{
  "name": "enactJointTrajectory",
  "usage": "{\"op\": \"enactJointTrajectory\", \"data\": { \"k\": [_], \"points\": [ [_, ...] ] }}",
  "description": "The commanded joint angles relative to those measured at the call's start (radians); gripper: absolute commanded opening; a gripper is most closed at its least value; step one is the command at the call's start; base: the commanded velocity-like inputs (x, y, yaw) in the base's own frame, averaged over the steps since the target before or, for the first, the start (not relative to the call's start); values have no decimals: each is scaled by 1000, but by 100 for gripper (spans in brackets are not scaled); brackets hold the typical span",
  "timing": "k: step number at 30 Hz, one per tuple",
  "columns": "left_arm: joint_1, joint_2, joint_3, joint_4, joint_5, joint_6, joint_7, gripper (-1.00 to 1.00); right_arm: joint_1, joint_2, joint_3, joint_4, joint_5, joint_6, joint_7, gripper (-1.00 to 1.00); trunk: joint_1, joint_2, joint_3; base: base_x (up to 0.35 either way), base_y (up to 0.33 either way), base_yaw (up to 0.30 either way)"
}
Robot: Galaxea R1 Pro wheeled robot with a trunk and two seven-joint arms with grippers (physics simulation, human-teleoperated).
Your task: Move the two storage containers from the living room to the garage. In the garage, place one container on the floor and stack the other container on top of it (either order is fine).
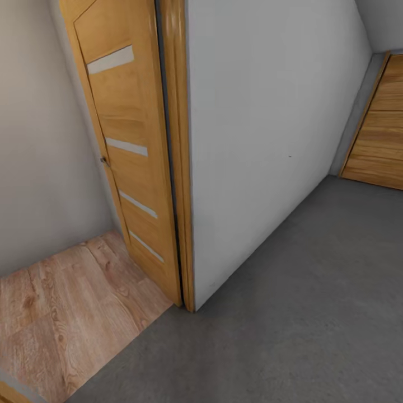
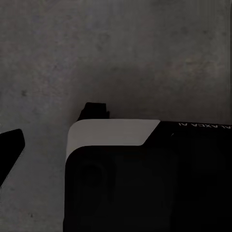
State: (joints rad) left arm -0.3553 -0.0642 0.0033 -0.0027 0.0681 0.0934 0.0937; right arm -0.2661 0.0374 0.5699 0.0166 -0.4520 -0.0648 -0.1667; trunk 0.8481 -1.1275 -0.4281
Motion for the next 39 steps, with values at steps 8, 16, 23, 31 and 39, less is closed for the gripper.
{"op": "enactJointTrajectory", "data": {
  "k": [8, 16, 23, 31, 39],
  "points": [
    [-1, 0, 0, 0, 7, 3, 3, 100, -1, 0, 8, 2, -10, -4, -2, 100, 1, -1, -1, 322, 0, 0],
    [-1, 0, 0, 0, 7, 3, 3, 100, -1, 0, 8, 2, -10, -4, -2, 100, 1, -1, -1, 321, 0, 0],
    [0, 0, 0, 0, 7, 3, 3, 100, -1, 1, 8, 2, -10, -4, -2, 100, 1, -1, -1, 279, 0, 0],
    [1, -1, 0, 0, 7, 2, 6, 100, -1, 1, 8, 2, -9, -4, -2, 100, 1, -1, -1, 97, 0, 0],
    [1, 0, 0, 0, 7, 2, 6, 100, -1, 2, 8, 2, -10, -3, -1, 100, 1, -1, -1, 4, 0, 0]
  ]
}}
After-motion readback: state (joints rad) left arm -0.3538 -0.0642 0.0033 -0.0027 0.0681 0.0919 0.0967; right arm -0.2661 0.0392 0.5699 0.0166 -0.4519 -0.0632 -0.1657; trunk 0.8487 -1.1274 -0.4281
